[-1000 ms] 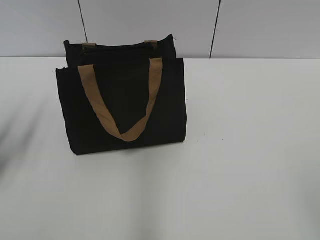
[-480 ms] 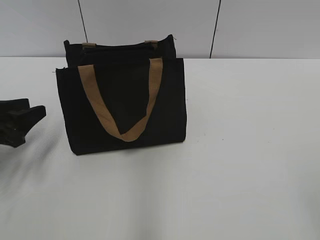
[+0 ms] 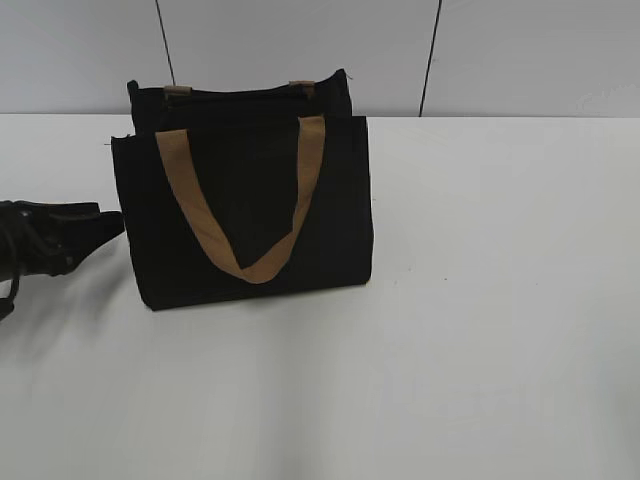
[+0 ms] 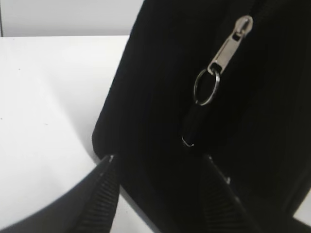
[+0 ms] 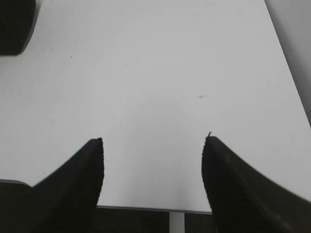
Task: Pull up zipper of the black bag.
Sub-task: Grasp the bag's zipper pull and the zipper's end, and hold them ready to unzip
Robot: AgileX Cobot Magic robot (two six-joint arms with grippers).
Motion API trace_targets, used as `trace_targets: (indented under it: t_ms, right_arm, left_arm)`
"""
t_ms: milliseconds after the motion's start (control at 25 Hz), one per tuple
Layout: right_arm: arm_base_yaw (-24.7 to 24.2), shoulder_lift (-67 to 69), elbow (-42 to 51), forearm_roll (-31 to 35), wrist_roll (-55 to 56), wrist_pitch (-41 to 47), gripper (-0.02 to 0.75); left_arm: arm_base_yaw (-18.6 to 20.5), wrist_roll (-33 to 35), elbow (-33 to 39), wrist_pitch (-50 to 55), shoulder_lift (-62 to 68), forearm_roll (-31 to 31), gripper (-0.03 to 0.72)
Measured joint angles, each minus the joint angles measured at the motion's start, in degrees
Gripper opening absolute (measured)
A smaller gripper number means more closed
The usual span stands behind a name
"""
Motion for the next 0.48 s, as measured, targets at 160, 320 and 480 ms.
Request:
trace_targets:
  t_ms: [160, 320, 480]
  right_arm:
    - [0.0, 0.0, 0.0, 0.0, 0.0, 0.0, 0.484]
    - [0.0, 0.0, 0.0, 0.0, 0.0, 0.0, 0.484]
    - [0.0, 0.0, 0.0, 0.0, 0.0, 0.0, 0.484]
  left_arm:
    - [-1.0, -0.1, -2.2, 0.0, 1.6, 1.0, 0.406]
    - [-3.2, -0.1, -4.6, -0.1, 3.7, 1.3, 0.406]
    - [-5.0, -0.1, -7.3, -0.2, 5.6, 1.3, 0.406]
